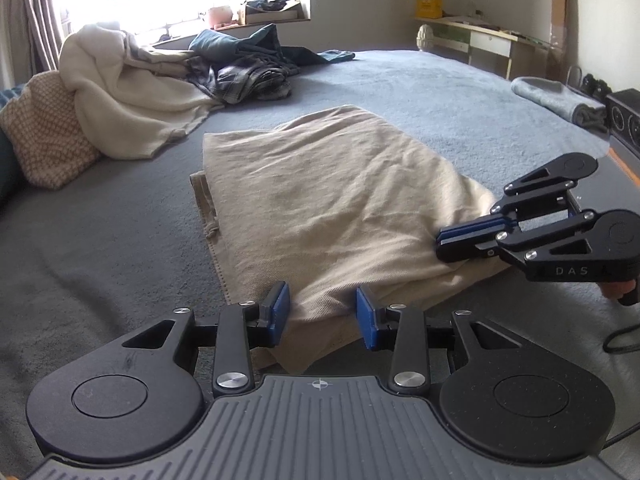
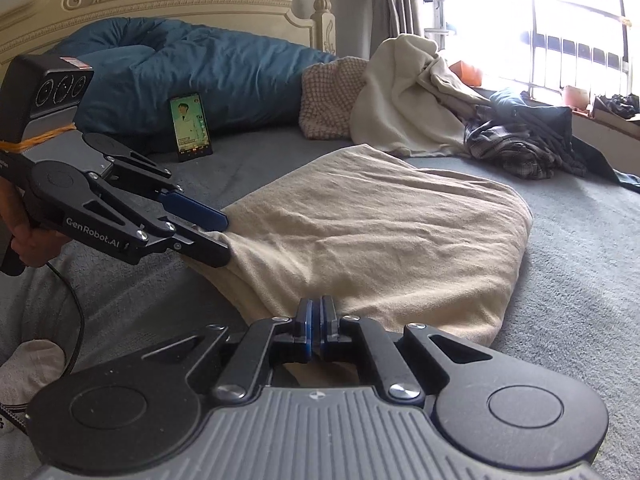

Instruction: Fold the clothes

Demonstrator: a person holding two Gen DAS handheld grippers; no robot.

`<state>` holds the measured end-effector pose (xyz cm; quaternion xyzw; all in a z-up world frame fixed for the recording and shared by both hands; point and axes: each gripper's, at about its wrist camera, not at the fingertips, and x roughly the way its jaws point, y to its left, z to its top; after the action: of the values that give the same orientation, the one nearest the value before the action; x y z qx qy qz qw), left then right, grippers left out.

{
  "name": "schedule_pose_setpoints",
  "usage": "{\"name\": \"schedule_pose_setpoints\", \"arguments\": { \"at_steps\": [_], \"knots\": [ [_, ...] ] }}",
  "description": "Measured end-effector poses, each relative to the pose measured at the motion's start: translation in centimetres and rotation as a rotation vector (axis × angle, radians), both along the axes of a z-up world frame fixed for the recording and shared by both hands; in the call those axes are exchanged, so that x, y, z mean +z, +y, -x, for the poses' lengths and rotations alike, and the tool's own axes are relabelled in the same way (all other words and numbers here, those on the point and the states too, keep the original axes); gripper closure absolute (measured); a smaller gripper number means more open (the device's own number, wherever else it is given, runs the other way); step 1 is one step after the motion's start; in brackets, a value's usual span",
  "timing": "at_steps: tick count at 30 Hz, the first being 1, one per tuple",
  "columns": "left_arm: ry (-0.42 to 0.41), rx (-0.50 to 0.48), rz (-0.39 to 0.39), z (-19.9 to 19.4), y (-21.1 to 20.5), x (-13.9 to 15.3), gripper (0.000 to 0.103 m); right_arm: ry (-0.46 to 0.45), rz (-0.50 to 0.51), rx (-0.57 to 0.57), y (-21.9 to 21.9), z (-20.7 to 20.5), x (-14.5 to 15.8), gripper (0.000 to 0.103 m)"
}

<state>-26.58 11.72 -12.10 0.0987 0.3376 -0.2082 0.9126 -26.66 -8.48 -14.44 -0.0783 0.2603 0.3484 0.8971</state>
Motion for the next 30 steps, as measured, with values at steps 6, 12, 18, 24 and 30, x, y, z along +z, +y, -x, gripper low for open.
{"name": "schedule_pose_setpoints", "arguments": {
  "at_steps": [6,12,18,24,30],
  "knots": [
    [0.018,0.045,0.012,0.3,0.9,2.3,0.065,0.004,-0.009,-0.008,-0.1,-0.1,0.0,0.101],
    [-0.036,0.029,0.085,0.3,0.1,4.9,0.063,0.003,-0.016,-0.015,0.0,0.1,-0.1,0.101],
    [-0.028,-0.025,0.071,-1.1,-3.0,3.1,0.061,0.006,-0.016,-0.022,0.0,0.2,0.0,0.101],
    [0.01,0.014,0.055,-1.7,-2.3,-0.4,0.059,0.018,-0.026,-0.028,0.0,0.1,-0.1,0.101],
    [0.006,0.022,0.072,-1.5,-2.0,-0.2,0.055,0.063,-0.034,-0.015,-0.3,-0.7,0.8,0.1]
  ]
}}
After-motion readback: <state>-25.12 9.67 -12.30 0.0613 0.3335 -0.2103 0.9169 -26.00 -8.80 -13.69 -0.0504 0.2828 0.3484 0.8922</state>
